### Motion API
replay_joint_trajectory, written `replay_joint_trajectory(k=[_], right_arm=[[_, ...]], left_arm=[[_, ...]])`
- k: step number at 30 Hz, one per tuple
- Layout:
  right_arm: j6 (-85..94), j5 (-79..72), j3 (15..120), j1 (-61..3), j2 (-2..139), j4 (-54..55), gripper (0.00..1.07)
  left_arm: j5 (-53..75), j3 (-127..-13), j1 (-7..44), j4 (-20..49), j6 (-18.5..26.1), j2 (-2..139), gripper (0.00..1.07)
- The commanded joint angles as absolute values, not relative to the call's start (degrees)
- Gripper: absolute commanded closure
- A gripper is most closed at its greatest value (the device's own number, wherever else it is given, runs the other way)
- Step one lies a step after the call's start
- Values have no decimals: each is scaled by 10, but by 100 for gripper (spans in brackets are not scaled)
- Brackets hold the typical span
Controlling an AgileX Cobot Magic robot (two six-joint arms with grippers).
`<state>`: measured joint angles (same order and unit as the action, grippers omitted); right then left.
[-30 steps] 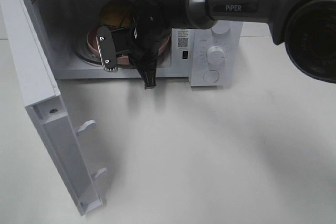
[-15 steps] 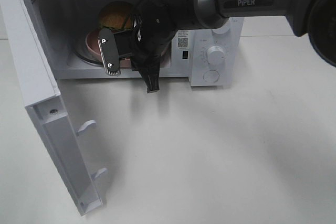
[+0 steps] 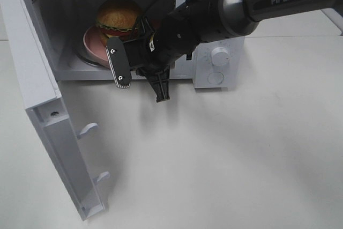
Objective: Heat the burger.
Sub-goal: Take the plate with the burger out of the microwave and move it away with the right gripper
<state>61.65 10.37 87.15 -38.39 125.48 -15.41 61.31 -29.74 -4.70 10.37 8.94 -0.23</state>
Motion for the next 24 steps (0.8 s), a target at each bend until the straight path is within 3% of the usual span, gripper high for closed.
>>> replay_joint_trajectory(k=[1,24], right_arm=[[621,33,839,-383,1223,-162,107],[623,-51,655,-383,1103,-155,107]], left_arm=[[615,-296,-45,104,88,-6,7],[615,-296,-45,104,88,-6,7]])
